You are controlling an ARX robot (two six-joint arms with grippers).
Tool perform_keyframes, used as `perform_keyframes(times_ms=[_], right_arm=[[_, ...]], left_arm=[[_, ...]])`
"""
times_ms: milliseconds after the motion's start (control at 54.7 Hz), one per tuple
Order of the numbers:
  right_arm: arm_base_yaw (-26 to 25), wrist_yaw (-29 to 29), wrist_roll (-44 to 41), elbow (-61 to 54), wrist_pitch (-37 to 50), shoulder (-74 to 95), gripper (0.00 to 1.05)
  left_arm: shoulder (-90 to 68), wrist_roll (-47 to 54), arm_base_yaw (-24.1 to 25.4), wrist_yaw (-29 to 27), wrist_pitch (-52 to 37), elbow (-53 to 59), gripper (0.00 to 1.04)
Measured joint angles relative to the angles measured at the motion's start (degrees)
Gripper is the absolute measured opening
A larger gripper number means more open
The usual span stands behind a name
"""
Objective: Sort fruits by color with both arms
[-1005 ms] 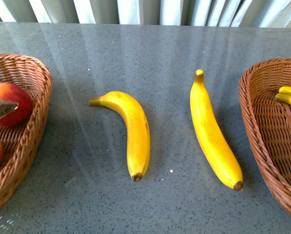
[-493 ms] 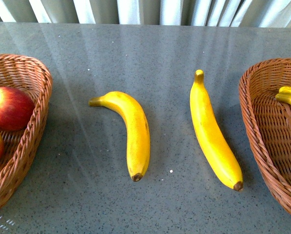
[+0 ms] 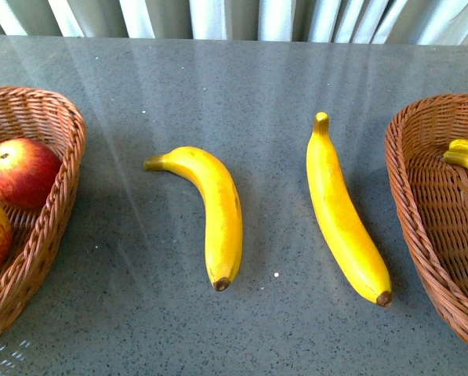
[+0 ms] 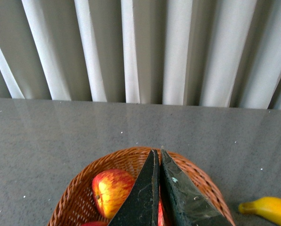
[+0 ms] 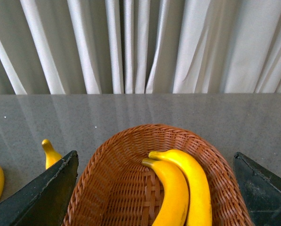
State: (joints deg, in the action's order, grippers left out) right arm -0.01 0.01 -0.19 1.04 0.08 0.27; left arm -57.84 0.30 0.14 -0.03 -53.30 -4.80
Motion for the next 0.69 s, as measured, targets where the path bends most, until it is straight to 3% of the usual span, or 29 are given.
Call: perform_keyframes(times_ms=[694], right_arm=[[0.0, 0.0, 0.0, 0.0, 0.0, 0.0, 0.96]], left_arm=[[26.8, 0.0, 0.0, 0.0, 22.8, 4.0, 0.02]])
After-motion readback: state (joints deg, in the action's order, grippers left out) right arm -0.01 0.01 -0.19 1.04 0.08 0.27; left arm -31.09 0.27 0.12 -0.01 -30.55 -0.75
